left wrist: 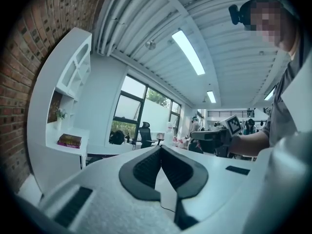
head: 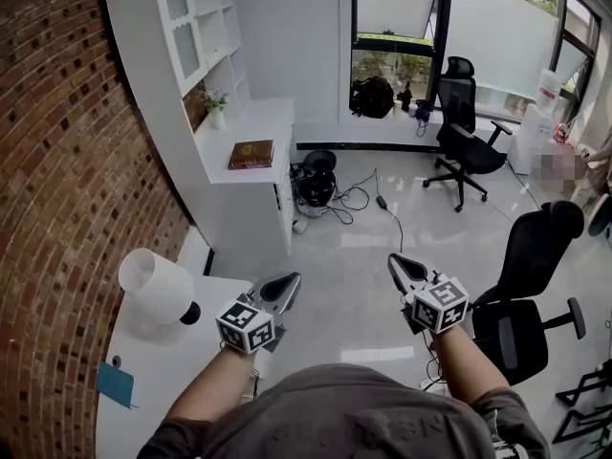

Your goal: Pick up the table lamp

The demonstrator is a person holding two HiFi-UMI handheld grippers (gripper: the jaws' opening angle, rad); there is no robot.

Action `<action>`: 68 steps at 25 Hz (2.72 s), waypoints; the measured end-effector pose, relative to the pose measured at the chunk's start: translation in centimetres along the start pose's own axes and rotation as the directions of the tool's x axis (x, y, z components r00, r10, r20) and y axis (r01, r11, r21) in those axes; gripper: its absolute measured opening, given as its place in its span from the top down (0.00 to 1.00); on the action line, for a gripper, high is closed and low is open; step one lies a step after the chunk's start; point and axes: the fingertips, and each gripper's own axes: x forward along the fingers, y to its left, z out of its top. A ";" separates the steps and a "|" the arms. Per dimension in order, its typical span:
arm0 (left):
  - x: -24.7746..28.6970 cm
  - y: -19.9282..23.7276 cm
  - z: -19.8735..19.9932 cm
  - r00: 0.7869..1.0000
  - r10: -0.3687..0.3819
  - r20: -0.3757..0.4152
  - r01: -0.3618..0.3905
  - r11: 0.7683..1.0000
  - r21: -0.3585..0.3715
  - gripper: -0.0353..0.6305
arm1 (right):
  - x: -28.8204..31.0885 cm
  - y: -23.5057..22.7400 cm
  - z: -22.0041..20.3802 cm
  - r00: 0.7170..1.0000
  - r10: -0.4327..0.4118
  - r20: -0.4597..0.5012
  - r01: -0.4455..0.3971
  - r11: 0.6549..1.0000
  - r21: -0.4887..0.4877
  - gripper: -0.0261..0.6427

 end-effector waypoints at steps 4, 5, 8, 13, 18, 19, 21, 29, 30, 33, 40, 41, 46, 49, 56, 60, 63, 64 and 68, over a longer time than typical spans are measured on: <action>0.3 -0.5 0.3 1.000 -0.001 0.007 0.001 1.000 0.002 0.94 | -0.3 -0.5 0.2 1.000 0.008 -0.008 -0.008 1.000 -0.011 0.97; 0.3 -0.6 0.3 1.000 0.001 0.013 -0.001 1.000 -0.003 0.94 | -0.4 -0.7 0.2 1.000 0.010 -0.010 -0.010 1.000 -0.012 0.97; 0.4 -0.7 0.6 0.999 0.006 0.043 -0.005 1.000 -0.027 0.94 | -0.4 -1.1 0.0 1.000 0.019 -0.016 -0.020 1.000 -0.015 0.97; 0.5 -0.7 -0.1 0.998 0.040 0.050 -0.038 0.998 -0.045 0.66 | 0.1 -1.3 0.1 0.998 0.051 -0.024 -0.051 0.999 -0.018 0.97; -2.2 0.8 -2.1 0.987 0.154 0.055 -0.151 0.987 -0.058 0.62 | 3.2 0.9 0.4 0.988 0.147 -0.043 -0.149 0.987 -0.054 0.97; -3.0 1.2 -2.6 0.982 0.181 0.054 -0.178 0.982 -0.058 0.62 | 4.0 1.5 0.4 0.984 0.170 -0.047 -0.172 0.983 -0.062 0.97; -4.8 2.3 -3.3 0.969 0.241 0.057 -0.238 0.970 -0.058 0.62 | 5.9 3.1 0.5 0.974 0.219 -0.055 -0.222 0.972 -0.075 0.97; -15.1 8.7 -8.2 0.842 0.537 0.047 -0.533 0.843 -0.077 0.62 | 15.2 11.7 -1.1 0.900 0.425 -0.098 -0.436 0.886 -0.157 0.97; -16.4 9.4 -9.0 0.821 0.569 0.040 -0.566 0.821 -0.075 0.62 | 16.3 13.0 -1.5 0.888 0.447 -0.103 -0.459 0.874 -0.161 0.97; -20.2 10.9 -11.9 0.754 0.657 0.010 -0.655 0.752 -0.071 0.62 | 18.8 16.8 -2.9 0.849 0.516 -0.115 -0.528 0.833 -0.163 0.97; -26.8 15.2 -17.9 0.606 0.795 -0.031 -0.795 0.603 -0.071 0.62 | 23.3 24.2 -7.0 0.781 0.612 -0.126 -0.624 0.769 -0.137 0.97; -27.4 15.9 -18.6 0.589 0.807 -0.031 -0.806 0.585 -0.083 0.62 | 23.7 24.8 -7.7 0.775 0.619 -0.128 -0.632 0.762 -0.137 0.97; -29.6 19.6 -21.7 0.527 0.849 -0.031 -0.847 0.522 -0.103 0.62 | 25.3 27.1 -10.8 0.756 0.638 -0.146 -0.654 0.744 -0.138 0.97; -30.3 22.1 -23.3 0.494 0.869 -0.032 -0.867 0.489 -0.097 0.62 | 25.8 27.4 -12.8 0.751 0.642 -0.155 -0.660 0.740 -0.131 0.97; -30.9 28.1 -26.3 0.415 0.908 -0.045 -0.903 0.406 -0.141 0.62 | 27.3 26.6 -16.4 0.746 0.647 -0.156 -0.665 0.737 -0.122 0.97; -31.0 31.0 -27.5 0.378 0.924 -0.052 -0.921 0.370 -0.119 0.62 | 28.0 26.5 -18.3 0.740 0.657 -0.144 -0.671 0.732 -0.113 0.97; -31.1 33.0 -28.0 0.341 0.939 -0.053 -0.936 0.334 -0.106 0.62 | 28.2 26.1 -19.5 0.733 0.666 -0.138 -0.679 0.727 -0.101 0.97; -31.1 33.6 -28.1 0.329 0.943 -0.049 -0.940 0.323 -0.112 0.62 | 28.2 25.8 -19.8 0.732 0.668 -0.135 -0.680 0.727 -0.092 0.97; -31.0 36.1 -28.6 0.296 0.954 -0.039 -0.952 0.292 -0.096 0.60 | 28.0 24.5 -21.1 0.735 0.664 -0.135 -0.676 0.733 -0.076 0.97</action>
